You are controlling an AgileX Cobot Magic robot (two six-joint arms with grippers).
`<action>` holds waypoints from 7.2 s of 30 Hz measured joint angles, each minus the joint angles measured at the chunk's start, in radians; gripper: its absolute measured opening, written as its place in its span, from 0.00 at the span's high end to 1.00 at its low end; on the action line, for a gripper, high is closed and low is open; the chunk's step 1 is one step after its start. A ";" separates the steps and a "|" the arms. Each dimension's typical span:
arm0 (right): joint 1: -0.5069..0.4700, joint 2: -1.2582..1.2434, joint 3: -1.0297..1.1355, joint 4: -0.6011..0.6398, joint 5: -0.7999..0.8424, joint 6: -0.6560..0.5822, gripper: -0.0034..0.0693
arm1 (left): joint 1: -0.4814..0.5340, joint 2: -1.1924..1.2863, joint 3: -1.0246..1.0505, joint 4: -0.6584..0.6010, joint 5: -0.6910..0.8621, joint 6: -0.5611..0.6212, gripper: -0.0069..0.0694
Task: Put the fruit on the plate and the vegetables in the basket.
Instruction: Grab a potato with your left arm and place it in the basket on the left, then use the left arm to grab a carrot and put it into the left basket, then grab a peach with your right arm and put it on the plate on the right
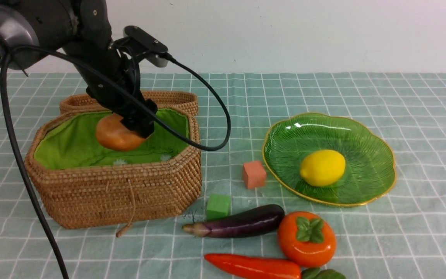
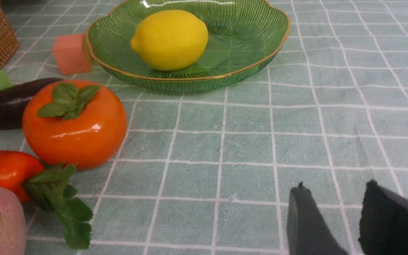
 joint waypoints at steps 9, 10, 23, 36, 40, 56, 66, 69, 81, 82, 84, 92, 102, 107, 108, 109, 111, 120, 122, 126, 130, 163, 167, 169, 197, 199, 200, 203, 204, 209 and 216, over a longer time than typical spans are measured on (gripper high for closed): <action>0.000 0.000 0.000 0.000 0.000 0.000 0.62 | 0.000 -0.015 0.000 -0.021 0.074 -0.001 0.03; 0.000 0.000 0.000 0.000 0.000 0.000 0.62 | 0.000 -0.022 0.000 -0.021 0.079 -0.001 0.03; 0.000 0.000 0.000 0.000 0.000 0.000 0.62 | -0.243 -0.175 0.040 -0.304 0.190 0.433 0.11; 0.000 0.000 0.000 0.000 0.000 0.000 0.62 | -0.494 -0.078 0.293 -0.185 0.131 0.501 0.26; 0.000 0.000 0.000 0.000 0.000 0.000 0.62 | -0.521 -0.050 0.305 -0.173 0.063 0.497 0.26; 0.000 0.000 0.000 0.000 0.000 0.000 0.62 | -0.529 0.066 0.305 -0.129 -0.064 0.471 0.27; 0.000 0.000 0.000 0.000 0.000 0.000 0.62 | -0.529 0.121 0.298 -0.146 -0.085 0.471 0.50; 0.000 0.000 0.000 0.000 0.000 0.000 0.62 | -0.529 0.122 0.296 -0.143 -0.085 0.471 0.53; 0.000 0.000 0.000 0.000 0.000 0.000 0.62 | -0.529 0.119 0.291 -0.132 -0.050 0.477 0.53; 0.000 0.000 0.000 0.000 0.000 0.000 0.62 | -0.529 0.113 0.292 -0.131 -0.034 0.475 0.53; 0.000 0.000 0.000 0.000 0.000 0.000 0.62 | -0.529 0.098 0.295 -0.124 -0.010 0.473 0.53; 0.000 0.000 0.000 0.000 0.000 0.000 0.62 | -0.529 -0.013 0.294 -0.103 0.012 0.453 0.53; 0.000 0.000 0.000 0.000 0.000 0.000 0.62 | -0.499 -0.200 0.184 0.174 0.030 0.232 0.53; 0.000 0.000 0.000 0.000 0.000 0.000 0.62 | -0.336 -0.236 0.154 0.252 0.030 0.163 0.53; 0.000 0.000 0.000 0.000 0.000 0.000 0.62 | -0.319 -0.236 0.154 0.252 0.030 0.161 0.53; 0.000 0.000 0.000 0.000 0.000 0.000 0.62 | -0.258 -0.232 0.154 0.250 0.030 0.158 0.53; 0.000 0.000 0.000 0.000 0.000 0.000 0.62 | -0.158 -0.219 0.154 0.237 0.030 0.157 0.53; 0.000 0.000 0.000 0.000 0.000 0.000 0.62 | -0.002 -0.139 0.154 0.202 0.017 0.218 0.53; 0.000 0.000 0.000 0.000 0.000 0.000 0.62 | -0.002 -0.126 0.154 0.197 0.012 0.222 0.53; 0.000 0.000 0.000 0.000 0.000 0.000 0.62 | -0.002 -0.063 0.154 0.192 -0.025 0.225 0.53; 0.000 0.000 0.000 0.000 0.000 0.000 0.62 | -0.002 -0.040 0.154 0.202 -0.041 0.200 0.53; 0.000 0.000 0.000 0.000 0.000 0.000 0.62 | -0.002 -0.829 0.179 0.075 0.198 -0.061 0.72; 0.000 0.000 0.000 0.000 0.000 0.000 0.62 | -0.002 -1.053 0.285 0.072 0.198 -0.192 0.92; 0.000 0.000 0.000 0.000 0.000 0.000 0.62 | -0.002 -1.196 0.406 0.071 0.198 -0.289 0.93; 0.000 0.000 0.000 0.000 0.000 0.000 0.62 | -0.002 -1.882 1.402 -0.078 -0.465 -0.636 0.93; 0.000 0.000 0.000 0.000 0.000 0.000 0.62 | -0.002 -1.882 1.402 -0.078 -0.462 -0.636 0.93; 0.000 0.000 0.000 0.000 0.000 0.000 0.62 | -0.002 -1.882 1.402 -0.078 -0.458 -0.636 0.93; 0.000 0.000 0.000 0.000 0.000 0.000 0.62 | -0.002 -1.882 1.402 -0.078 -0.456 -0.636 0.93; 0.000 0.000 0.000 0.000 0.000 0.000 0.62 | -0.002 -1.882 1.402 -0.078 -0.456 -0.636 0.93; 0.000 0.000 0.000 0.000 0.000 0.000 0.62 | -0.002 -1.882 1.409 -0.048 -0.452 -0.636 0.93; 0.000 0.000 0.000 0.000 0.000 0.000 0.62 | -0.002 -1.894 1.532 0.018 -0.489 -0.636 0.92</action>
